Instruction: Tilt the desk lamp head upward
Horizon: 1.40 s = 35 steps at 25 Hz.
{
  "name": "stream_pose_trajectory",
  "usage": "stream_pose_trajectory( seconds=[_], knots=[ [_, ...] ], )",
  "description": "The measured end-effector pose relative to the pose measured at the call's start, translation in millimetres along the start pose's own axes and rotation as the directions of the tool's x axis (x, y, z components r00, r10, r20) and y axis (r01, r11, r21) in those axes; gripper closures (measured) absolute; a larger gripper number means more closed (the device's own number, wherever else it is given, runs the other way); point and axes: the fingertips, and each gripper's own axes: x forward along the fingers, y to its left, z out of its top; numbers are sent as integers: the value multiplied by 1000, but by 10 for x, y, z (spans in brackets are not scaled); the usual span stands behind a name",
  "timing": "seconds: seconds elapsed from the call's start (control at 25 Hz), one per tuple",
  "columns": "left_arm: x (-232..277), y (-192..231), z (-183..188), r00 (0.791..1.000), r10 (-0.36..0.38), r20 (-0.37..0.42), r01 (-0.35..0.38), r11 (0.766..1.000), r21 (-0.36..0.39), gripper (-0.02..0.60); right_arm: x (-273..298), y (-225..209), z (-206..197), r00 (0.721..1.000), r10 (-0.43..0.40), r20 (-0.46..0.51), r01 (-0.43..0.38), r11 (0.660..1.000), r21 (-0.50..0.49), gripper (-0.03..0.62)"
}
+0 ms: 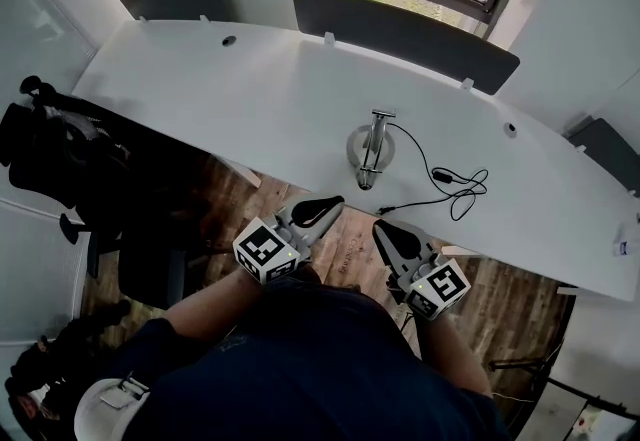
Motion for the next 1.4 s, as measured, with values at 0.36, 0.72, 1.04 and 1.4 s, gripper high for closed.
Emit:
stream_pose_trajectory(
  seconds=[0.36,0.72,1.04,1.4],
  knots=[
    [366,706,-17,1000,-23,-16,24,999,33,574,292,-585,-74,993,-110,-36,111,993,41,582],
    [968,1449,-476,971,-189,-147,207,971,121,574,678,-1291,-123,971,-198,-135,204,978,35,580],
    [1376,1685,-895,936,-238,-259,276,954,120,512,789,-1655,-309,964,-180,-194,197,978,68,533],
    [1709,1726,-998,920,-243,-306,299,942,150,449,840,-1846,-464,964,-73,-257,103,989,102,484]
  ],
)
